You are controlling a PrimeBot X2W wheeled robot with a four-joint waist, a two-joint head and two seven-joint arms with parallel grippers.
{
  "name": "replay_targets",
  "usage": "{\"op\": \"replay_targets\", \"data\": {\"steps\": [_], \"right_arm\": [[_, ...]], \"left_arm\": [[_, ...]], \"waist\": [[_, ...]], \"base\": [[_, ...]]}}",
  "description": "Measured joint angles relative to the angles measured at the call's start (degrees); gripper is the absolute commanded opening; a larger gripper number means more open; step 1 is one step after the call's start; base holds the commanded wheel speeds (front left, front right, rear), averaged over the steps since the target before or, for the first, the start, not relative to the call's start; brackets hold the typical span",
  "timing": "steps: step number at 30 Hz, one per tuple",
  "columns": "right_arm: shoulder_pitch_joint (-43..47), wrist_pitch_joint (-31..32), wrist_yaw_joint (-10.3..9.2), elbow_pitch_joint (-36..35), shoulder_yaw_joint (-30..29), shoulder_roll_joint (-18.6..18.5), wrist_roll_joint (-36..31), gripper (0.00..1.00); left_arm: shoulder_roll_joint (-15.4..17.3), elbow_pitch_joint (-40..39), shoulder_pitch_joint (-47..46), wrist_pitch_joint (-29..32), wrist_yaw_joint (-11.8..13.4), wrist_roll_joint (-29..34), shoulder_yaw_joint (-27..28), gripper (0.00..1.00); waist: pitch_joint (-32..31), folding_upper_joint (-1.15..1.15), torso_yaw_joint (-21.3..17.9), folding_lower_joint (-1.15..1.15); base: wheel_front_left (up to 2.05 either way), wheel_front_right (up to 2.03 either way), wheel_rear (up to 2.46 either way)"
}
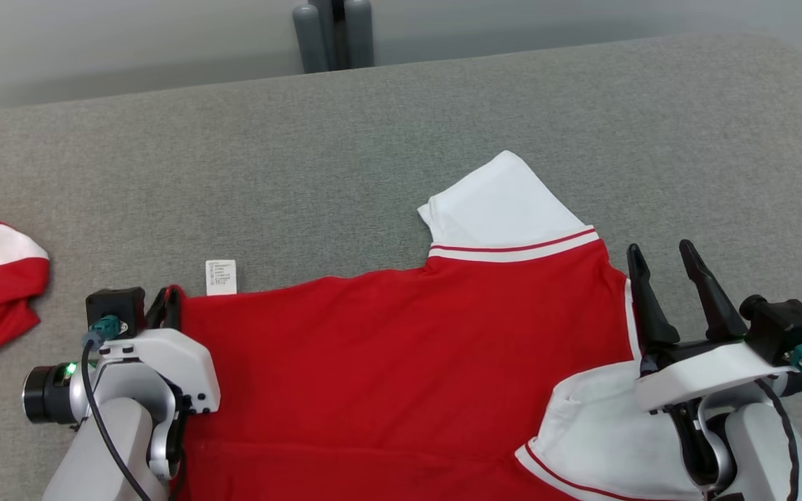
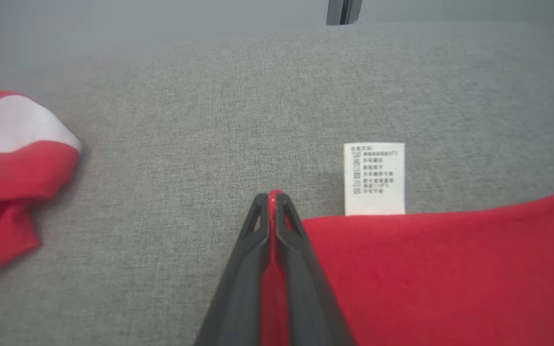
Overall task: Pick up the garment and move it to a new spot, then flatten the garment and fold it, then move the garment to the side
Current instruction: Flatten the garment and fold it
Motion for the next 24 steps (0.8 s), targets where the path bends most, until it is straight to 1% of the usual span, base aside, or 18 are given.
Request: {"op": "replay_targets", "data": {"steps": [4,7,12,16,18,20,24], "right_arm": [[-1.81,-0.01,0.0,1.07,-0.03,-1.18,1.01,1.0],[-4.76,1.19,0.0,3.85,1.21,-2.99,1.49,1.0],[-13.24,5.39,0.0,8.98,3.22,-7.0,2.43,1.0],[-20.2,10.05,0.0,15.13,4.78,-9.66,5.57,1.0],[-23.85,12.32,-0.03,18.07,6.67,-11.0,7.08,1.0],[-27.43,14.79,0.01,20.74,10.27,-12.28,7.65,1.0],[-33.49,19.27,0.01,26.29,13.77,-13.59,12.84,1.0]], "left_arm": [[-0.81,-1.46,-0.3,-1.57,0.34,-0.12,-0.05,0.0],[-1.89,-2.66,-0.31,-1.98,0.41,-0.15,-0.8,0.0],[-3.75,-3.85,-0.67,-2.2,0.37,-0.1,-2.42,0.0],[-5.34,-4.72,-1.92,-2.21,0.49,0.12,-3.89,0.0],[-5.72,-4.8,-2.37,-2.29,0.48,0.23,-4.61,0.0],[-5.84,-4.93,-3.03,-2.27,0.57,0.7,-5.3,0.0],[-6.75,-5.08,-4.17,-2.7,0.56,1.04,-6.49,0.0]], "waist": [[0.08,0.0,1.31,0.0],[0.38,0.0,2.71,0.0],[1.64,0.0,5.59,0.0],[3.2,0.0,8.28,0.0],[4.16,0.0,9.54,0.0],[5.36,0.0,10.56,0.0],[7.39,0.0,12.53,0.0]], "base": [[0.0,0.0,0.0],[0.0,0.0,0.0],[0.0,0.0,0.0],[0.0,0.0,0.0],[0.0,0.0,0.0],[0.0,0.0,0.0],[0.0,0.0,0.0]]}}
